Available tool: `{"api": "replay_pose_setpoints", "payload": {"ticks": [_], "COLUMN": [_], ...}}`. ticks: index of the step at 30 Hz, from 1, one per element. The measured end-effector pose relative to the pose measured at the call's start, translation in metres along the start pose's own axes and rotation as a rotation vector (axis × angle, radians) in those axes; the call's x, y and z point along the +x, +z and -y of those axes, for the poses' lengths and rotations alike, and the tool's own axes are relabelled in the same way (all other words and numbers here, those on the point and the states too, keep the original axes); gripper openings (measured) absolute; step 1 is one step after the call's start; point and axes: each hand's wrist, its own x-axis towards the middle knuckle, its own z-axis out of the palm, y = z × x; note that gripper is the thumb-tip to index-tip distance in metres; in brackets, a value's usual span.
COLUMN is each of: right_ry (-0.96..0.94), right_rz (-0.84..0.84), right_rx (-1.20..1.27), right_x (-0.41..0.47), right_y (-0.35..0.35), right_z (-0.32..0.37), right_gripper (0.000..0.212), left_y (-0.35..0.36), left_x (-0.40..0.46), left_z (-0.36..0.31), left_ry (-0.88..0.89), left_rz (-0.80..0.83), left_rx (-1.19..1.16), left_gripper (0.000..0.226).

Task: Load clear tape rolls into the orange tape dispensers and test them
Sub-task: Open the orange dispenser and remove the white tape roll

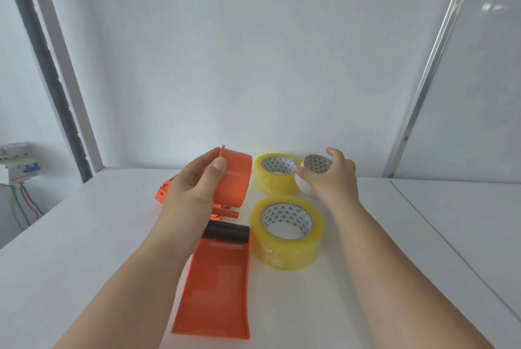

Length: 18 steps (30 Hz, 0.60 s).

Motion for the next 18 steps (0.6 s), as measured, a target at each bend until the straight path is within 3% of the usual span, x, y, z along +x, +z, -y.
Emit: {"api": "replay_pose_setpoints", "payload": {"ticks": [4, 8, 18], "right_ry": [-0.041, -0.02, 0.053], "right_rz": [-0.018, -0.089, 0.032], "right_rx": [-0.044, -0.156, -0.23], "right_x": [0.005, 0.016, 0.038], "right_y": [0.002, -0.002, 0.013], "right_z": [0.002, -0.003, -0.023], "right_gripper": [0.086, 0.085, 0.091], "left_y": [0.005, 0.008, 0.007], "left_x": [0.0, 0.002, 0.008], "left_z": [0.002, 0.007, 0.013], "left_ry": [0.01, 0.017, 0.019], "left_rz": [0.019, 0.005, -0.002], "left_rx": [0.003, -0.001, -0.037], "left_gripper": [0.032, 0.033, 0.032]}}
